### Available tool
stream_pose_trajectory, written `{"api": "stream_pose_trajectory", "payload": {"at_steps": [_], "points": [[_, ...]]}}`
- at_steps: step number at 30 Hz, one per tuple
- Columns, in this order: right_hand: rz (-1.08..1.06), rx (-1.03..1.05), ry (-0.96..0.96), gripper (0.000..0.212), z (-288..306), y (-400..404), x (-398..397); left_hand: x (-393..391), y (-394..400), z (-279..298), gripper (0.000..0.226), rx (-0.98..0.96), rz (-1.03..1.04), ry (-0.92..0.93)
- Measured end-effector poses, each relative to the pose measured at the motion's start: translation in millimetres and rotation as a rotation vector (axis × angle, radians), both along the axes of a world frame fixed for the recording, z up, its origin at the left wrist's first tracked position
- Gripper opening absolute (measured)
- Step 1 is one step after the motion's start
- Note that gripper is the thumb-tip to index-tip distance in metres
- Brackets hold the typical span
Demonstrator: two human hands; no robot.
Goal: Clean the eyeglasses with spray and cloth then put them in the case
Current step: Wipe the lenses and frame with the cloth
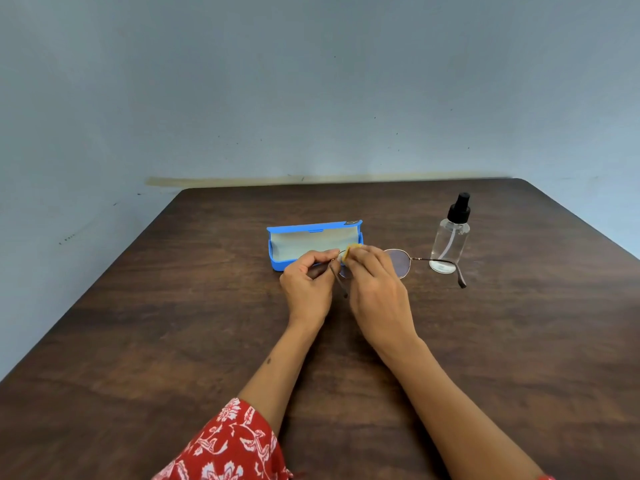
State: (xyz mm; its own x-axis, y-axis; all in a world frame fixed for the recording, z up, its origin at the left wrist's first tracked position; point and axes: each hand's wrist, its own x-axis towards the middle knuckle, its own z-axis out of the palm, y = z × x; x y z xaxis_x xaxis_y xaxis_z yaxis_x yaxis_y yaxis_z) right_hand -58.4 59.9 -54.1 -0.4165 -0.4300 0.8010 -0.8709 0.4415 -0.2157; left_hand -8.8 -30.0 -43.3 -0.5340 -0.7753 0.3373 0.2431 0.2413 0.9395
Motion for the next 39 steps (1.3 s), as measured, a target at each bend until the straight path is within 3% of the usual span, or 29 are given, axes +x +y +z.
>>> {"api": "stream_pose_trajectory", "payload": {"at_steps": [8,12,17,23,29,35,39], "points": [[-0.036,-0.082,-0.023,0.028,5.8,2.7,-4.5,-1.3,4.2,1.4,0.015,0.028,-0.043,0.008],[-0.035,-0.013,-0.003,0.018,0.1,0.1,-1.3,-1.2,2.7,1.0,0.019,0.047,-0.035,0.019],[0.031,0.04,0.067,0.03,1.9,2.2,8.2,-0.8,0.1,0.5,0.016,0.058,-0.004,0.023],[-0.096,-0.028,0.017,0.02,1.4,0.1,-4.1,-0.6,2.0,1.0,0.019,0.049,-0.026,0.017],[0.027,0.057,0.074,0.033,-0.3,-0.1,10.7,-0.1,-1.2,1.7,0.014,0.066,-0.001,0.03],[-0.092,-0.001,0.024,0.026,2.0,-2.0,-1.5,-0.4,0.1,1.7,0.015,0.007,0.007,0.001],[-0.027,0.073,0.054,0.031,0.3,-1.5,6.1,-1.3,-2.8,0.9,0.015,0.039,0.013,0.021]]}}
